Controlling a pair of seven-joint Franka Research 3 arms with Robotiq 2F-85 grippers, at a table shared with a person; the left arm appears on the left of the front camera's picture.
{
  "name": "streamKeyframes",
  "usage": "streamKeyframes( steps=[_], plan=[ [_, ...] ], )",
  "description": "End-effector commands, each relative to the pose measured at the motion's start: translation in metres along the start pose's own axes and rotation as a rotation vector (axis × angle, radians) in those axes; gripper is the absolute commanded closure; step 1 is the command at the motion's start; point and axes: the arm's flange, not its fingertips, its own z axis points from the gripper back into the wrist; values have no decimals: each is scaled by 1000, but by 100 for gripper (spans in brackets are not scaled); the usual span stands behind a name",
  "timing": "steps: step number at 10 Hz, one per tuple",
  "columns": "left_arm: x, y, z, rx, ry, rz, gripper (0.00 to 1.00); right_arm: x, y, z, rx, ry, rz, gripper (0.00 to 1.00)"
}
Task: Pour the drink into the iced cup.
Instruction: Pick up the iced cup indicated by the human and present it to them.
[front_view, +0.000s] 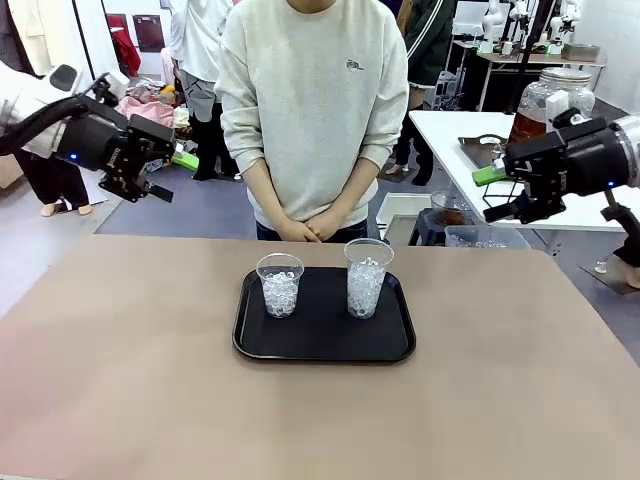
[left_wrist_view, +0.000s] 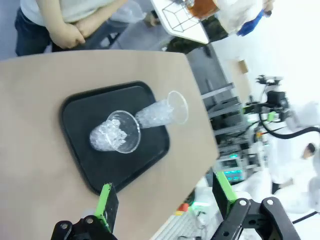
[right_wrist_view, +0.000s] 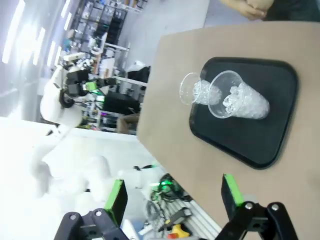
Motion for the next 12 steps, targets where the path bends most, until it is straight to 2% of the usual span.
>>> streamKeyframes(
  steps=[1,4,6,8,12],
  plan=[
    [8,22,1,-122,3,67,0,11,-16,0,97,1,-53,0],
    [12,53,0,-223,41,159,0,19,-44,0,210,22,-108,0],
    [19,68,-3,-288,101,186,0,27,-59,2,263,16,-122,0],
    [29,75,-13,-320,144,184,0,36,-69,3,311,13,-141,0],
    [38,79,-20,-377,191,153,0,40,-74,3,314,23,-141,0]
  ],
)
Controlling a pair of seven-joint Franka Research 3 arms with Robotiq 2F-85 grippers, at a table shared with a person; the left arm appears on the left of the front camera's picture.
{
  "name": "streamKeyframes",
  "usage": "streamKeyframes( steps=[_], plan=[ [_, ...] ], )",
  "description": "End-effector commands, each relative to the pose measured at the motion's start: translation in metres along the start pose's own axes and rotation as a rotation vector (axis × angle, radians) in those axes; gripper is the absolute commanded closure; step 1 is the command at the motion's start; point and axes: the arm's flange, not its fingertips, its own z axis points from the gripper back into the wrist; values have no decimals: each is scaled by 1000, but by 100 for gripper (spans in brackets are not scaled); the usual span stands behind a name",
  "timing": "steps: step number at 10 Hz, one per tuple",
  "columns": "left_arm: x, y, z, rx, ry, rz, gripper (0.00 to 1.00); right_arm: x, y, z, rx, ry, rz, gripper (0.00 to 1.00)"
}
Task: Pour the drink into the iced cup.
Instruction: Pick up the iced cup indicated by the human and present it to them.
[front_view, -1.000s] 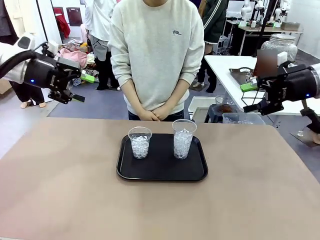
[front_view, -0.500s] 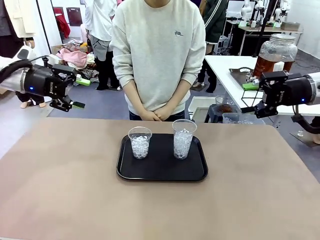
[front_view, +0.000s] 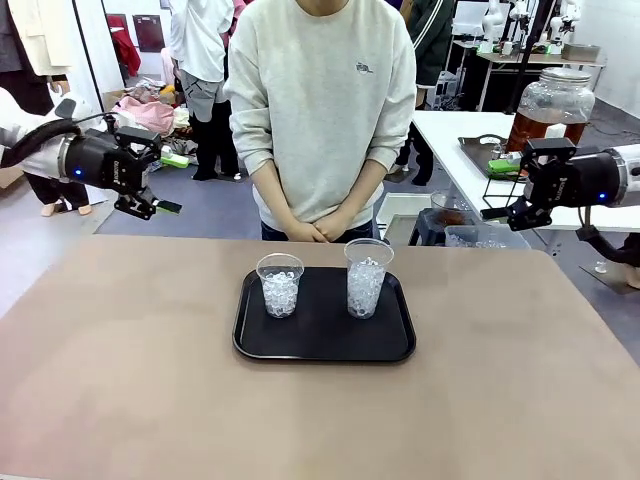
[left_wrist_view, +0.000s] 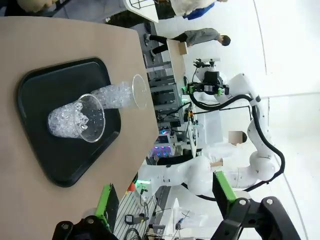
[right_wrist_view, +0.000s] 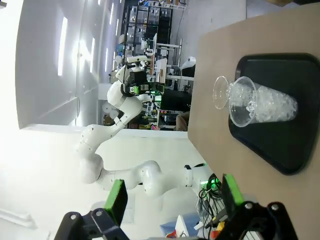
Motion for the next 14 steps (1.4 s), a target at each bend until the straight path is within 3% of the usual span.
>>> streamKeyframes(
  steps=[1,2,3,14],
  plan=[
    [3,0,3,-34,6,-41,0,2,2,0,11,-2,36,0],
    [0,0,0,0,0,0,0,-2,4,-1,-12,-4,54,0],
    [0,0,0,0,0,0,0,0,0,0,-1,0,1,0],
    [0,0,0,0,0,0,0,0,0,0,-1,0,1,0]
  ],
)
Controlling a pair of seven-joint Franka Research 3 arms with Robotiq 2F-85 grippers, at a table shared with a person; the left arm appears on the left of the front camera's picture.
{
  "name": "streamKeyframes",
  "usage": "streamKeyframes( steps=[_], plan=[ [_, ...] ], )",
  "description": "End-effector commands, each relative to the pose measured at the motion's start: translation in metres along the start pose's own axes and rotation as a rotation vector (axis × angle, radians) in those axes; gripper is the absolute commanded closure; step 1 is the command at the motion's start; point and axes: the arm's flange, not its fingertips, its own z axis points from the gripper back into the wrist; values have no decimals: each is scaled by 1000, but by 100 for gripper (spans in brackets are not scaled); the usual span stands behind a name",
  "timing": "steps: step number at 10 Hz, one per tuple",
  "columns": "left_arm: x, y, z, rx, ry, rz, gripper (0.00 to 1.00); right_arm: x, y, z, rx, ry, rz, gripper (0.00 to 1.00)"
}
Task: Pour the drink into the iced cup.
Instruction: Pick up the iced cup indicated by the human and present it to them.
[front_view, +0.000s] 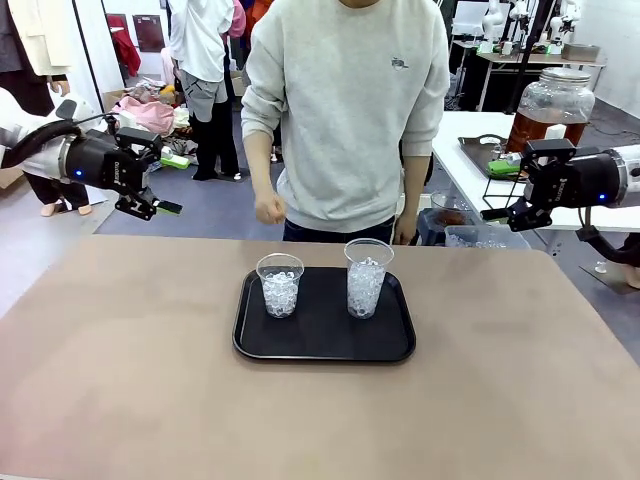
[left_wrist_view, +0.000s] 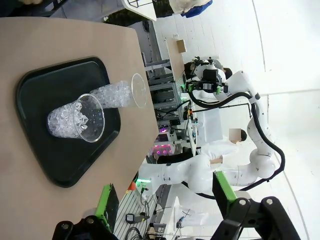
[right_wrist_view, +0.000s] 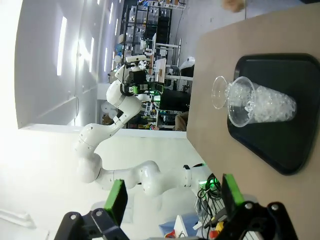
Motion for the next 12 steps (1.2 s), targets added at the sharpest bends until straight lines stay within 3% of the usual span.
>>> streamKeyframes(
  steps=[1,12],
  plan=[
    [-1,-2,1,2,-6,8,0,0,1,-1,4,1,-2,0],
    [-1,-2,1,2,-6,8,0,0,1,-1,4,1,-2,0]
  ],
)
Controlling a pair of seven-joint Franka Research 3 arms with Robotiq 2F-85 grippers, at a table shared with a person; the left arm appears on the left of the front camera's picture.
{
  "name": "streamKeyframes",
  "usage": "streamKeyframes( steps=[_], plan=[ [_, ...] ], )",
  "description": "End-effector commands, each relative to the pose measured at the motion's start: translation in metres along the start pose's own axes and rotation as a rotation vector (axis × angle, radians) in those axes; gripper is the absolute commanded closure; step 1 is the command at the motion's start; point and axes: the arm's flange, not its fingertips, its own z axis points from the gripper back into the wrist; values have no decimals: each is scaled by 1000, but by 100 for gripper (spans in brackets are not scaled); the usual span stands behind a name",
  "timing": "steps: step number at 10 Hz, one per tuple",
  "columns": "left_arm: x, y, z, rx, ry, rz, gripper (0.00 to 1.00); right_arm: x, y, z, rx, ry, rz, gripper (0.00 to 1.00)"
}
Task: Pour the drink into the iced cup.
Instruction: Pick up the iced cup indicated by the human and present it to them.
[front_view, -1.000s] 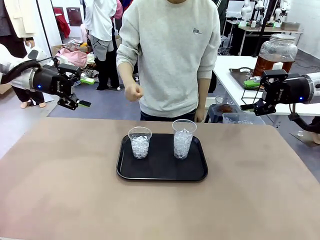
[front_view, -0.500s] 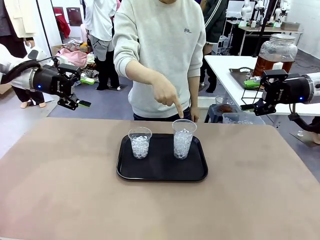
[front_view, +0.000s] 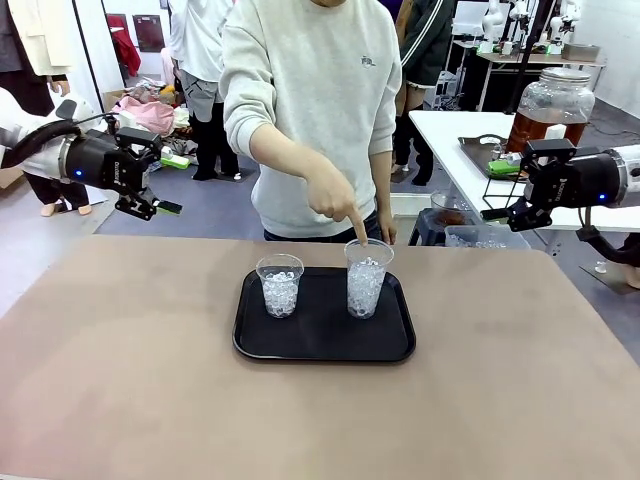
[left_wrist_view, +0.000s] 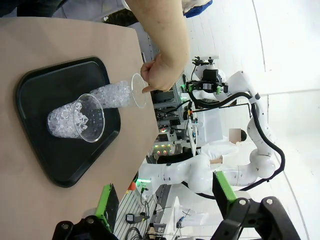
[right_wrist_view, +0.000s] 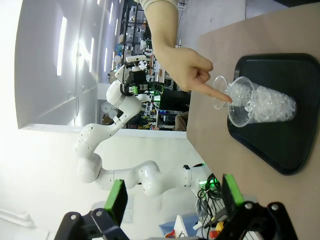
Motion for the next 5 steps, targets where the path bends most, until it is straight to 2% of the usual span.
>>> streamKeyframes(
  steps=[1,5],
  plan=[
    [-1,-2,0,2,-6,8,0,0,1,-1,4,1,-2,0],
    [-1,-2,0,2,-6,8,0,0,1,-1,4,1,-2,0]
  ],
)
